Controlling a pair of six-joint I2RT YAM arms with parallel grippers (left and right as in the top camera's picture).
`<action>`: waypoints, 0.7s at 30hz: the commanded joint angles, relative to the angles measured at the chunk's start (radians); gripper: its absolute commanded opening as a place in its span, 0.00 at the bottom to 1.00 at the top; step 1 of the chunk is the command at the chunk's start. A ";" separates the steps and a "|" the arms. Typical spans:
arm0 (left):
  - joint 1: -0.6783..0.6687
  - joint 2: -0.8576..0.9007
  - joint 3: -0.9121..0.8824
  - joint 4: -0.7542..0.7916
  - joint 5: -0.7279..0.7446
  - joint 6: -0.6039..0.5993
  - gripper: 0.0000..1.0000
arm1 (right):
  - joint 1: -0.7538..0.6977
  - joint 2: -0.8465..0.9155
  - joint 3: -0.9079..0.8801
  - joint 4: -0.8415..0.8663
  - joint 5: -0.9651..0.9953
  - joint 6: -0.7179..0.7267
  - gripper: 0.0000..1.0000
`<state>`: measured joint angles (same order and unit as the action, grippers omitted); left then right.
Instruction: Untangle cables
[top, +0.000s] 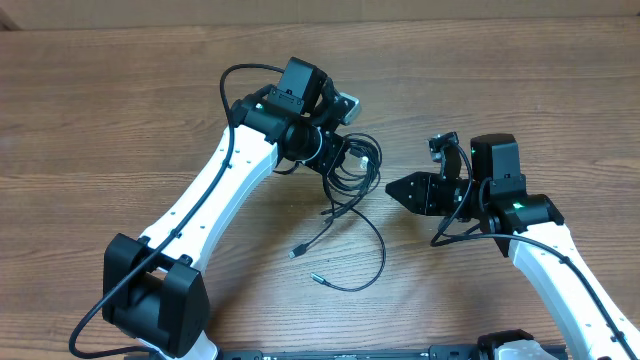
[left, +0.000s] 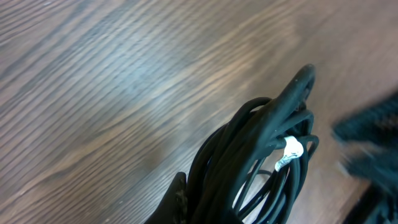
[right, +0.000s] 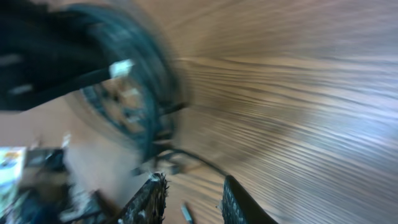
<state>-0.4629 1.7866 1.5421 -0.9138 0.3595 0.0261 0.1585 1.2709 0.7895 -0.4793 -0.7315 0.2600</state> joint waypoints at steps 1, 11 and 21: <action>0.002 -0.021 0.024 -0.001 -0.032 -0.060 0.04 | 0.000 -0.001 0.016 0.029 -0.115 -0.027 0.28; -0.001 -0.021 0.024 -0.001 0.137 -0.060 0.04 | 0.000 -0.001 0.016 0.060 0.082 -0.026 0.19; -0.003 -0.021 0.024 0.005 0.185 -0.059 0.04 | 0.000 -0.001 0.016 0.059 -0.006 -0.026 0.18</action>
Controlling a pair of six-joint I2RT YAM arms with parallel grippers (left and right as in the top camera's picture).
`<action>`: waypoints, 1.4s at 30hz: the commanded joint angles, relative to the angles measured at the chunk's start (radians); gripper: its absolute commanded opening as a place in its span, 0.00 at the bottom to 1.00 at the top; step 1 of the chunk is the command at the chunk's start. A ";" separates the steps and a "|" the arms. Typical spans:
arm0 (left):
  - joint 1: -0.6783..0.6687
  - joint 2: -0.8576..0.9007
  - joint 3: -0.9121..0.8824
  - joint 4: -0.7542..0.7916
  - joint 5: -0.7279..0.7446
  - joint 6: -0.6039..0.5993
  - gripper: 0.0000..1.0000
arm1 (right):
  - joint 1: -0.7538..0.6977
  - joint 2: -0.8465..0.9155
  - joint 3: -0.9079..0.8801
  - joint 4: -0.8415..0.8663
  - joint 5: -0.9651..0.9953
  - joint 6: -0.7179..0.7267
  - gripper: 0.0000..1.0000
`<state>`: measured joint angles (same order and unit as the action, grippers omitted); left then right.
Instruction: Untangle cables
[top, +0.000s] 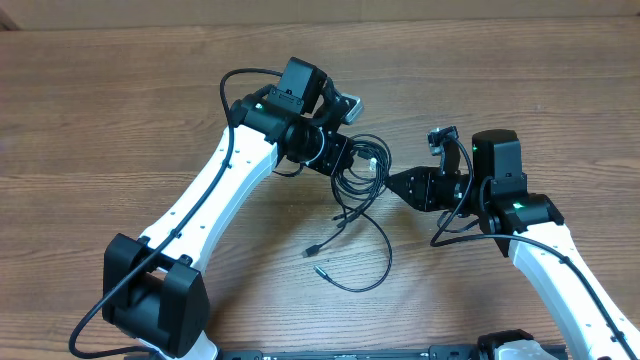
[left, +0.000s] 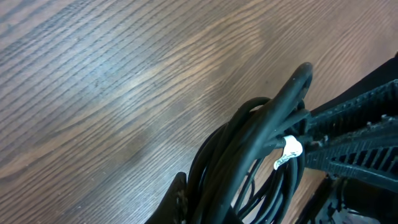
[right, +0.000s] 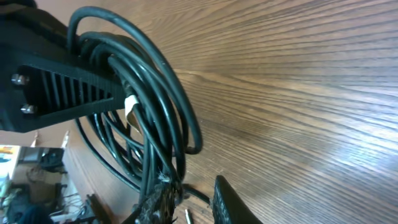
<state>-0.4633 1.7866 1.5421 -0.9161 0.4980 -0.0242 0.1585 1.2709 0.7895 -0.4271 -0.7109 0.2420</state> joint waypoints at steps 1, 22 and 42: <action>-0.003 -0.021 0.024 0.007 0.049 -0.009 0.04 | 0.000 -0.001 0.016 0.007 -0.027 -0.008 0.17; -0.003 -0.021 0.024 0.020 0.019 -0.006 0.04 | 0.000 -0.001 0.016 -0.088 0.045 -0.008 0.04; 0.000 -0.021 0.024 0.025 -0.040 -0.006 0.04 | 0.000 -0.001 0.016 -0.243 0.195 -0.003 0.44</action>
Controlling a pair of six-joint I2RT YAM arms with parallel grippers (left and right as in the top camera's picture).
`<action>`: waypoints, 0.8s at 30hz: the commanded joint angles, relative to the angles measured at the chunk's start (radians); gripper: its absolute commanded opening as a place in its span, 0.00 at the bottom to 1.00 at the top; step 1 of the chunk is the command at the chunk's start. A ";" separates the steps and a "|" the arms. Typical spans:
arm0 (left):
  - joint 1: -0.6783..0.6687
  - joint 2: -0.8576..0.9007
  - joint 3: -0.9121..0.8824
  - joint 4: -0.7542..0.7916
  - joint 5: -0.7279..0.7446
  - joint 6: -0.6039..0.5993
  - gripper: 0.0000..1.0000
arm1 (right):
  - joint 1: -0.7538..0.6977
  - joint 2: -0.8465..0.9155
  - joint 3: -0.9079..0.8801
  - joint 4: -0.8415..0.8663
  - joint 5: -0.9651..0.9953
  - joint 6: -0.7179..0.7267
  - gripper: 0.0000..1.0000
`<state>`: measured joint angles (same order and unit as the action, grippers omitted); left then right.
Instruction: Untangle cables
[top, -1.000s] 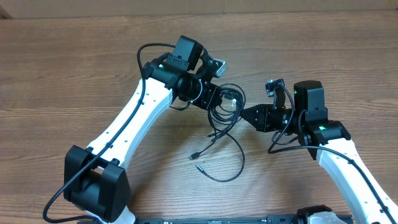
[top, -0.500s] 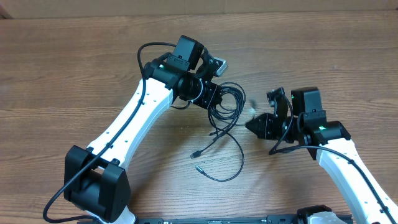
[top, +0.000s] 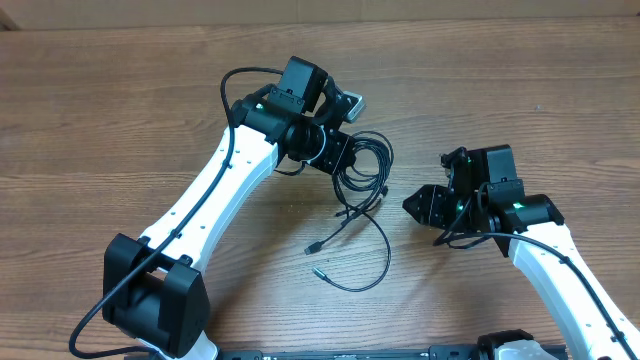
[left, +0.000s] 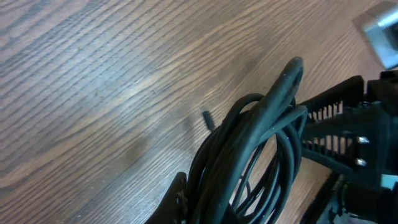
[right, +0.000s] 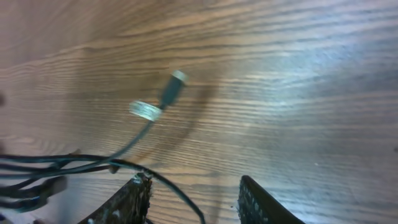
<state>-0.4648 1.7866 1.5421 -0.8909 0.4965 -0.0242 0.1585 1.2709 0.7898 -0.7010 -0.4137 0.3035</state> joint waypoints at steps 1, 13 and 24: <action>0.002 -0.021 0.024 -0.004 -0.048 -0.006 0.04 | -0.001 -0.001 0.015 0.052 -0.155 -0.090 0.45; 0.000 -0.021 0.024 -0.046 0.036 -0.035 0.04 | 0.000 -0.001 0.016 0.382 -0.435 -0.088 0.59; 0.000 -0.021 0.024 -0.020 0.156 -0.020 0.04 | 0.000 -0.001 0.015 0.329 -0.216 -0.088 0.61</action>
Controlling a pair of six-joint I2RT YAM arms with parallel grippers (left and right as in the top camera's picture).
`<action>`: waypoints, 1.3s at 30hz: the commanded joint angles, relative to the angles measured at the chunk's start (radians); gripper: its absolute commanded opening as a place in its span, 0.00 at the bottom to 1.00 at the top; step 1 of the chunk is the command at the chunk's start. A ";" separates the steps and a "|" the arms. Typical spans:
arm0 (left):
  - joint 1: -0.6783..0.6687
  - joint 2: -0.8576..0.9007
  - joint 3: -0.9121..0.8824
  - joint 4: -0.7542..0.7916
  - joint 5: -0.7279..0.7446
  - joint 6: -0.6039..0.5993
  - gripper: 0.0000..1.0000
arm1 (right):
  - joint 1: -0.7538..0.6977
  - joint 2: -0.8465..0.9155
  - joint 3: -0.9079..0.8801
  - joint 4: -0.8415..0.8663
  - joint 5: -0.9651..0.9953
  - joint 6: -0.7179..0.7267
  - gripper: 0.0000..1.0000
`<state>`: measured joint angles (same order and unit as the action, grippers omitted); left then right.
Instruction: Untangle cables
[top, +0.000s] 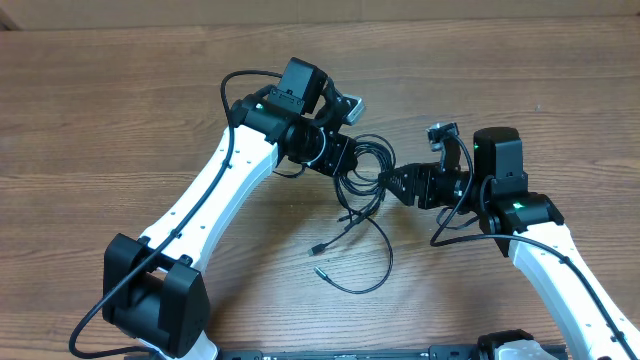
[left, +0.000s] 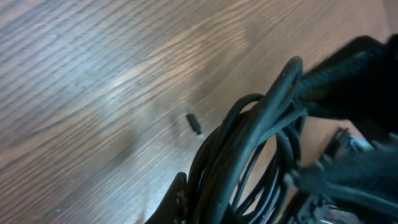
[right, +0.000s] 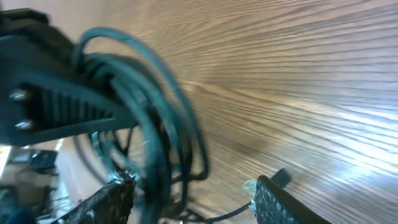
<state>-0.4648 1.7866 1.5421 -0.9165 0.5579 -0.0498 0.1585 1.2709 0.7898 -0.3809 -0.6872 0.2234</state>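
Note:
A bundle of black cables (top: 362, 168) hangs from my left gripper (top: 340, 155), which is shut on it just above the table. The left wrist view shows the coil (left: 249, 155) pressed against one finger (left: 178, 194). My right gripper (top: 398, 186) is at the bundle's right side. It is open, and its jaws stand wide on either side of several loops (right: 149, 124). Two loose ends (top: 316, 247) trail onto the table below the bundle, and one plug (left: 194, 123) lies on the wood.
The brown wooden table (top: 120, 110) carries only the cables and both arms. A thin cable loop (top: 384, 255) curves across the wood in front of the bundle. The left arm's white link (top: 205, 195) runs diagonally from the lower left.
My right gripper was back at the lower right, away from the bundle and over a plug. Now it is up against the bundle with its jaws wider, astride the loops. The left gripper has kept its hold.
First my right gripper stood open to the right of the bundle that my left gripper held. Then it was at the loops with its jaws narrower. Then it was drawn back to the lower right, and the tails had shifted. Now it is at the bundle again.

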 joint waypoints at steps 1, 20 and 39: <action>-0.001 -0.021 0.024 0.006 0.110 0.006 0.04 | 0.000 -0.001 0.015 0.011 0.054 -0.008 0.61; -0.001 -0.021 0.024 0.006 0.098 0.021 0.13 | 0.000 -0.001 0.015 -0.058 0.044 -0.008 0.04; 0.000 -0.021 0.024 -0.029 -0.071 0.021 0.30 | -0.008 -0.004 0.022 -0.034 0.221 0.042 0.04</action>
<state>-0.4690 1.7863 1.5429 -0.9394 0.4992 -0.0448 0.1585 1.2709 0.7956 -0.4927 -0.4141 0.2420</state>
